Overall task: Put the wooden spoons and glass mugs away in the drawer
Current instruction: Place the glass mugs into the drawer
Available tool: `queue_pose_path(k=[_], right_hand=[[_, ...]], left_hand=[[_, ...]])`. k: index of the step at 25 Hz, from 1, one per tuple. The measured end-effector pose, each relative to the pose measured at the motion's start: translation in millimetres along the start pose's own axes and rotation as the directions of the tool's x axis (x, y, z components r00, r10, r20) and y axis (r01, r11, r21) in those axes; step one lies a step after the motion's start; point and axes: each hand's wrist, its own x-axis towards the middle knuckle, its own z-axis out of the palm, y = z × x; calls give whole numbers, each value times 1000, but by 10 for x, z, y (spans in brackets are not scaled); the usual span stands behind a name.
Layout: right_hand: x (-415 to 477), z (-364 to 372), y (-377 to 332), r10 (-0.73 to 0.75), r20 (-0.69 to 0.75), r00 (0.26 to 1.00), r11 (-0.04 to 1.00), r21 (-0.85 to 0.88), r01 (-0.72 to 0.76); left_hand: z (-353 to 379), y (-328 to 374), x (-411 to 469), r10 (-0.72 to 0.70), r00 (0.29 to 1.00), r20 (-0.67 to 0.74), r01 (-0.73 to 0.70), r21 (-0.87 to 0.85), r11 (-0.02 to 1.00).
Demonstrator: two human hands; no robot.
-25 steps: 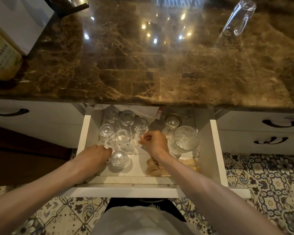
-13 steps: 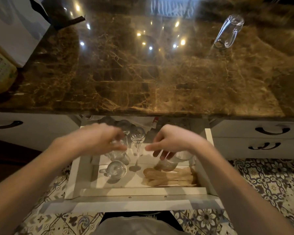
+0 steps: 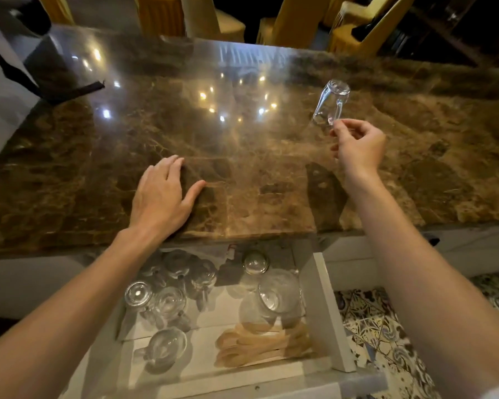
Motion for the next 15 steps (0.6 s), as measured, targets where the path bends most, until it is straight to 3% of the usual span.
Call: queue_pose_path(k=[6,15], right_hand=[[602,229,214,3,-117,993,997,-81,-13],[1125,366,404,-8,-92,996,952,-305,-21]], left_hand=[[130,-41,60,-15,1000,0,15,113,994],[101,-7,91,-16,1000,3,16,118,993]])
